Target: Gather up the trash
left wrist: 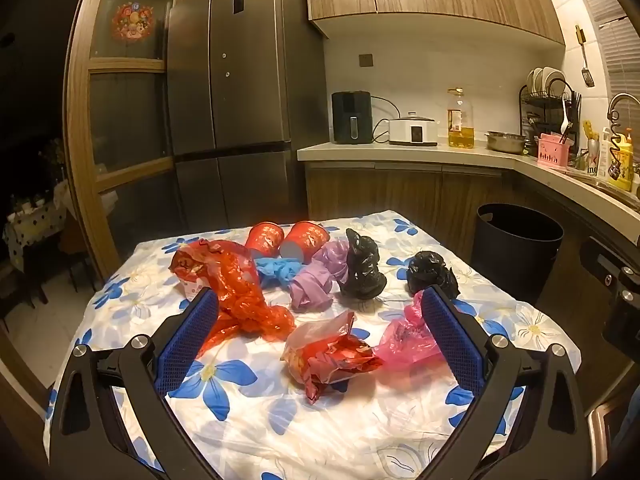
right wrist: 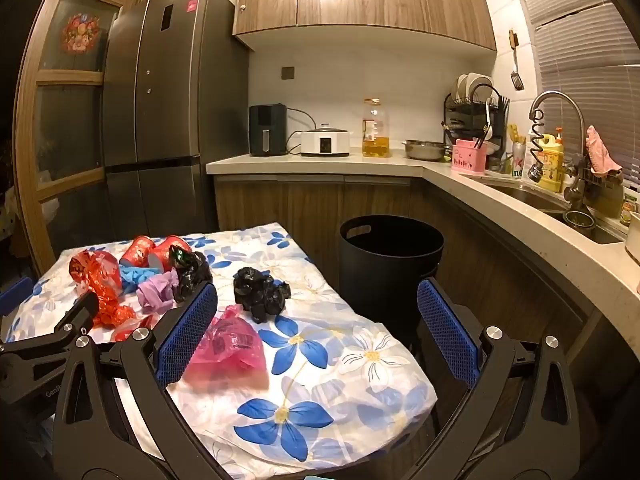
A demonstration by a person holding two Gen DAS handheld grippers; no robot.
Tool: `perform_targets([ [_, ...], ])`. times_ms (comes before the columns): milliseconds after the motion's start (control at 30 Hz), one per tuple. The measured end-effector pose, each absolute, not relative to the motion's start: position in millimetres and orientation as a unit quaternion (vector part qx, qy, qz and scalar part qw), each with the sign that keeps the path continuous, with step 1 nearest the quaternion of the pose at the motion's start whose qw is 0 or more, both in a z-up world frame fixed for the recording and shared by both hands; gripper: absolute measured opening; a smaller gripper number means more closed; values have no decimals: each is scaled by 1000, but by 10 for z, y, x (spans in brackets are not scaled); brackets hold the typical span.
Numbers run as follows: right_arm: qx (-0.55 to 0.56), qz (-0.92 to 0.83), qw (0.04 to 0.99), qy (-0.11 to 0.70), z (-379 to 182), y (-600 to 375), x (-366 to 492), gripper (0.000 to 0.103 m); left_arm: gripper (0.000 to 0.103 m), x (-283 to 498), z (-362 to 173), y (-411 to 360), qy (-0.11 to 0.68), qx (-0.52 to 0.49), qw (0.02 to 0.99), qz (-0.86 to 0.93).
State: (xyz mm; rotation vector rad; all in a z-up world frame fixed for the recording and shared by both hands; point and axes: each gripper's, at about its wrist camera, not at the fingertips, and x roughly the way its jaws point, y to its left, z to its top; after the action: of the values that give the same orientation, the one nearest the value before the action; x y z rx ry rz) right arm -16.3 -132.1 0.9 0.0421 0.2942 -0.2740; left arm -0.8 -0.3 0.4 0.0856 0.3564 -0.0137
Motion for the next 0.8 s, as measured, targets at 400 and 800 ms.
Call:
perform_targets([
  [400,26,-138,979,146,22,-1335,-158,99,98,-45,37,49,177,26,984,-13],
  [800,27,-139,979,145,23,-1340,-155,99,98,-27,36,40,178,22,984,-12],
])
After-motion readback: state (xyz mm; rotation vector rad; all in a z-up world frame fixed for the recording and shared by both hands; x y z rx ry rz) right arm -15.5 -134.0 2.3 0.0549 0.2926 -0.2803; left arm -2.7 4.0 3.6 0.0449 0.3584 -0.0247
